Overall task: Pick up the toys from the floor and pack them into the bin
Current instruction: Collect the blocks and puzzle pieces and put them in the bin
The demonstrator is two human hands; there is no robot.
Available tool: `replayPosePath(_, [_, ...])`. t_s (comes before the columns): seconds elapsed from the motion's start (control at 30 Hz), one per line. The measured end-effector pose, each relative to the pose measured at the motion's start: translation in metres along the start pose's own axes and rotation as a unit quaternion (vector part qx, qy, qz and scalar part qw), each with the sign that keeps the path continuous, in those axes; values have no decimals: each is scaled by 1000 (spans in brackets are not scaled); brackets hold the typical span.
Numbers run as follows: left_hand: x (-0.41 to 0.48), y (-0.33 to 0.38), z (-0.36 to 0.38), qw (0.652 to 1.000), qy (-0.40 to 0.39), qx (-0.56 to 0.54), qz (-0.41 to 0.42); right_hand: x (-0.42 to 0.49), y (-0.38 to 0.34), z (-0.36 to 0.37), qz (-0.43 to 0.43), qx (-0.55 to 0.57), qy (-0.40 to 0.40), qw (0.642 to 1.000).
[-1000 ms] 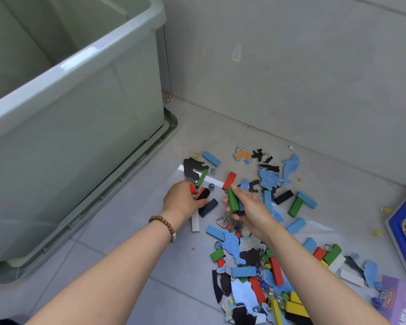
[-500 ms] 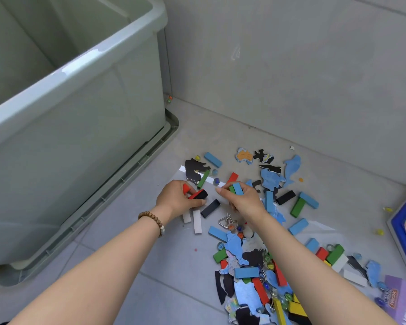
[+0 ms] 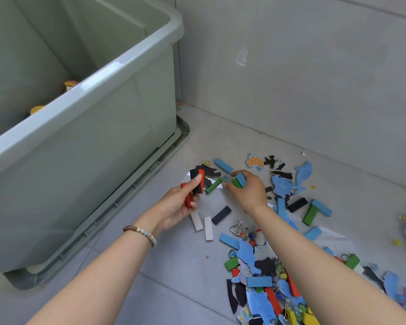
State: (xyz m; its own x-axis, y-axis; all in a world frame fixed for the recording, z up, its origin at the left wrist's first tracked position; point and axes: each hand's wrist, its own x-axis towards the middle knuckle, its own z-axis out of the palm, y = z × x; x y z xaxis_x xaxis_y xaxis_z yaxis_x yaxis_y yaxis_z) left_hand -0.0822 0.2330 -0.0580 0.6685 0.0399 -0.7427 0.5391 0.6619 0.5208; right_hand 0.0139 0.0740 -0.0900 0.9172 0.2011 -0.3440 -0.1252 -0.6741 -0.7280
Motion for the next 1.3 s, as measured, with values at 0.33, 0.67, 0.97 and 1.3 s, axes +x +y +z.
replayPosePath(0.33, [6, 0, -3, 1000, 23, -7, -14, 4, -3, 4, -59, -129, -16, 990])
replayPosePath(0.67, [10, 1, -12, 999, 24, 40, 10, 7, 1, 8, -133, -224, -13, 965])
replayPosePath(0.97, [6, 7, -1, 995, 37, 83, 33, 7, 0, -3, -72, -79, -15, 994])
replayPosePath(1.3, [-97, 124, 74, 970, -61, 160, 174, -25, -153, -109, 43, 376, -93, 921])
